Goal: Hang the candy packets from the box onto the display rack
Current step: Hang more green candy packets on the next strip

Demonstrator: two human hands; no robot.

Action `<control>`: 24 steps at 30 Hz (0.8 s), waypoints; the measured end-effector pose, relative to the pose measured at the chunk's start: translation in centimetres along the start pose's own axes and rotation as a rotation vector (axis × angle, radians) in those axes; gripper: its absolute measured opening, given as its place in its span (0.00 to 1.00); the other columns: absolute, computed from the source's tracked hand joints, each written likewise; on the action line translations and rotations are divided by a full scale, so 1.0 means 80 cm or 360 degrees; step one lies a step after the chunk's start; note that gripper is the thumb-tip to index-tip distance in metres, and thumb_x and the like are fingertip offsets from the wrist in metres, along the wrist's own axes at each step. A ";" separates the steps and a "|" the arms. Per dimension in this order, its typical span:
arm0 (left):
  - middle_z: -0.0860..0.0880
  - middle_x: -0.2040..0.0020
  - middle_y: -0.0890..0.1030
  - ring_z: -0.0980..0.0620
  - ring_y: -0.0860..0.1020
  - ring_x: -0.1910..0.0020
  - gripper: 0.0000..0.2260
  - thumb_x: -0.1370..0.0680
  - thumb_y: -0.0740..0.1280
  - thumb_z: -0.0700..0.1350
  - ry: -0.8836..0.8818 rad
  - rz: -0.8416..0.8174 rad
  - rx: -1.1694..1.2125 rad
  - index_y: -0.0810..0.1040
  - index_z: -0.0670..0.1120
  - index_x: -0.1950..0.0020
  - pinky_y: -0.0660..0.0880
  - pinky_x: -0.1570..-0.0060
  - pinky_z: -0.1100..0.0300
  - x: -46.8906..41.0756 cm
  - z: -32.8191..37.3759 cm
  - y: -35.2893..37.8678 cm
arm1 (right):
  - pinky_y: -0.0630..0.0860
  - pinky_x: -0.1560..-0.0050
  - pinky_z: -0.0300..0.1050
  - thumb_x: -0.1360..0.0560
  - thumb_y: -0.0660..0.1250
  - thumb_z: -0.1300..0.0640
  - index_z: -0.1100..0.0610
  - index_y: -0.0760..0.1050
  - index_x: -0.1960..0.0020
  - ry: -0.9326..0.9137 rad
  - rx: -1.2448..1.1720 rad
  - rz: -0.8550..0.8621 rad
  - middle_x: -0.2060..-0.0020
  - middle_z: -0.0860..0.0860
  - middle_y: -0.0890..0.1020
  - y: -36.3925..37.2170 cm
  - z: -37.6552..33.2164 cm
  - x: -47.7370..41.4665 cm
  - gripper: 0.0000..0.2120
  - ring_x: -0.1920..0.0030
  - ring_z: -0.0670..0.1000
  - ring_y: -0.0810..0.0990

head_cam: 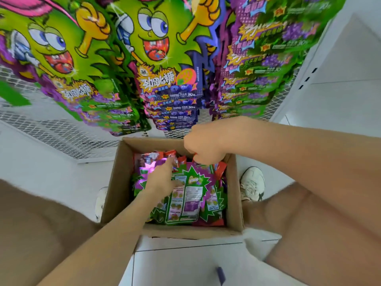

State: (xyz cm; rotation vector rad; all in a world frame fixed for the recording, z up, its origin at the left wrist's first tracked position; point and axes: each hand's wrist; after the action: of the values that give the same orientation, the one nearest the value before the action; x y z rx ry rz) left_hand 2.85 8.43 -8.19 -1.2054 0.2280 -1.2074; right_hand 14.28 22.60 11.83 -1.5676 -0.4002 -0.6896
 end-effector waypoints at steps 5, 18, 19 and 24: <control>0.46 0.63 0.77 0.45 0.75 0.61 0.09 0.25 0.79 0.47 0.0246 0.0062 0.0231 0.80 0.45 0.54 0.71 0.61 0.53 0.041 0.030 -0.077 | 0.72 0.69 0.46 0.18 0.62 0.60 0.60 0.70 0.67 0.0205 -0.0446 0.0033 0.72 0.56 0.76 -0.032 -0.015 0.017 0.19 0.71 0.57 0.73; 0.54 0.69 0.81 0.59 0.73 0.71 0.15 0.27 0.73 0.64 0.0563 0.0327 0.0276 0.87 0.52 0.56 0.67 0.68 0.63 0.166 0.060 -0.261 | 0.77 0.74 0.45 0.22 0.68 0.60 0.58 0.69 0.63 0.0521 -0.1544 0.0786 0.74 0.56 0.72 -0.073 -0.072 0.007 0.13 0.73 0.56 0.82; 0.55 0.67 0.83 0.59 0.76 0.70 0.16 0.27 0.73 0.66 0.0567 0.0312 0.0289 0.87 0.53 0.56 0.70 0.67 0.61 0.172 0.059 -0.278 | 0.75 0.73 0.52 0.23 0.68 0.61 0.58 0.70 0.63 0.0509 -0.1384 0.0734 0.74 0.55 0.70 -0.076 -0.072 0.009 0.12 0.72 0.59 0.82; 0.54 0.58 0.86 0.56 0.83 0.57 0.12 0.24 0.65 0.52 0.0556 0.1221 0.0522 0.87 0.50 0.51 0.80 0.51 0.53 0.167 0.053 -0.357 | 0.63 0.74 0.47 0.28 0.68 0.59 0.58 0.67 0.72 0.0277 -0.0965 0.0995 0.80 0.50 0.63 -0.097 -0.083 0.028 0.16 0.78 0.51 0.64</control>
State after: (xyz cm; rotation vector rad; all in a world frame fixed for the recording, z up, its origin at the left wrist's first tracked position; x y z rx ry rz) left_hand -5.44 3.93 22.22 -0.5209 0.6591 -0.7207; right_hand 9.87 16.71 19.27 -2.0356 0.4676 -0.4616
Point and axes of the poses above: each hand's wrist, its own x-axis away from the middle knuckle, its own y-axis out of the palm, z = x × y
